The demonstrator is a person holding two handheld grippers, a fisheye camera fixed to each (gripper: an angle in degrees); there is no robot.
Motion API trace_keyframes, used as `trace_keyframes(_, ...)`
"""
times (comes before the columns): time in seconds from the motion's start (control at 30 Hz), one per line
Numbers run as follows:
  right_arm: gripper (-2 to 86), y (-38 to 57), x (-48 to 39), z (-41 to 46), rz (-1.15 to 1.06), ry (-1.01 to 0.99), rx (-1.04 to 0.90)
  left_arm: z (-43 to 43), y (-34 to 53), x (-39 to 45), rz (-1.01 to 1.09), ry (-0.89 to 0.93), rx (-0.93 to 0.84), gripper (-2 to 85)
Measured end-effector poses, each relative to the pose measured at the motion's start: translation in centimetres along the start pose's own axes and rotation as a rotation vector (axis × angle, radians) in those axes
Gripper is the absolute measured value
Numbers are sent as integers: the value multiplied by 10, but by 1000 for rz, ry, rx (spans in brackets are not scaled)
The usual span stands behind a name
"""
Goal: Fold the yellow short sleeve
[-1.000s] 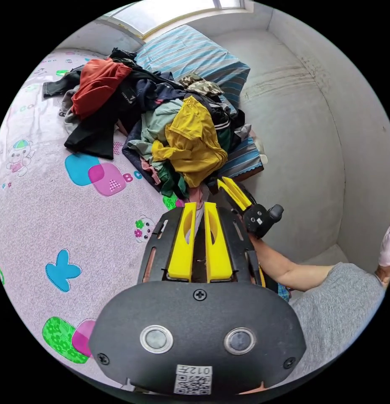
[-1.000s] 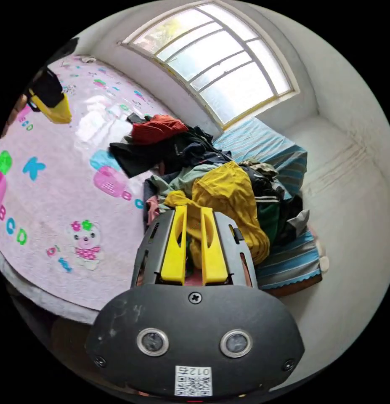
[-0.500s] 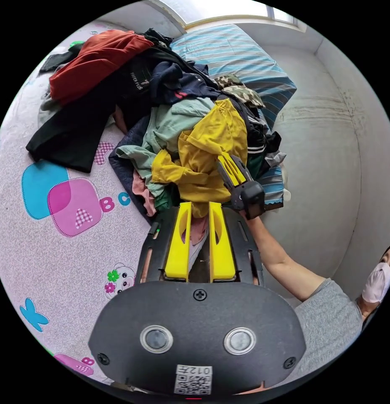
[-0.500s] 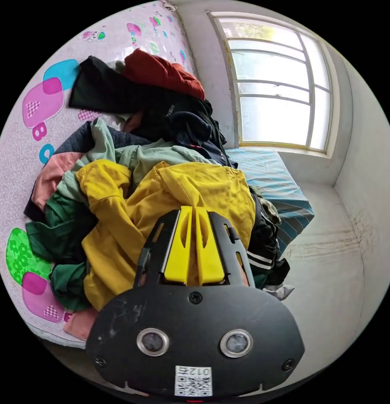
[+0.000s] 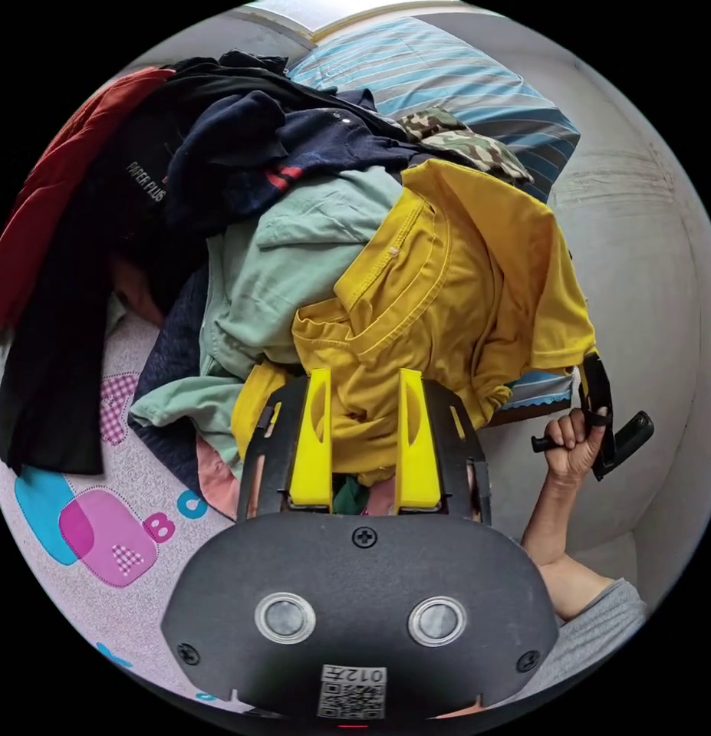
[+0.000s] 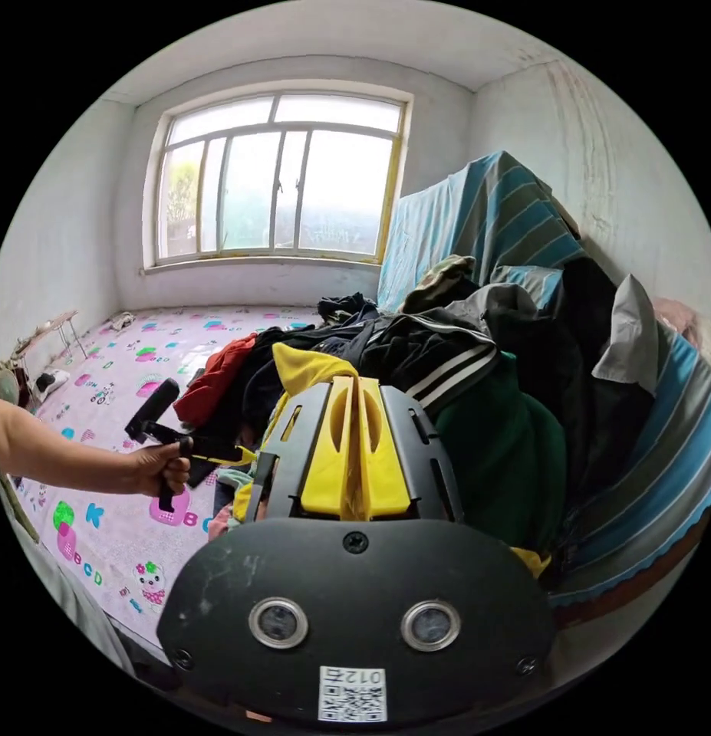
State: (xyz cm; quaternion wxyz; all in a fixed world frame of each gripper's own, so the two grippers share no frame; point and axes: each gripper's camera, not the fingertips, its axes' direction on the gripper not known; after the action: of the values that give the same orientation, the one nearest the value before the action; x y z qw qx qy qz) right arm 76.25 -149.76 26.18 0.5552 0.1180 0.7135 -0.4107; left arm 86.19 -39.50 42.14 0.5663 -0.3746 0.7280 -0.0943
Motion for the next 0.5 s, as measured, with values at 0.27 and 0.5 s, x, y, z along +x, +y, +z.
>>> trace_keyframes(0.27,-7,-27,-39,-112,79,-88,130,12,-6,6,-68,27,-49,38)
trace_keyframes(0.5,-7,-75,-95,-242,35,-265,356,-85,58,-13,-26,120,86,8)
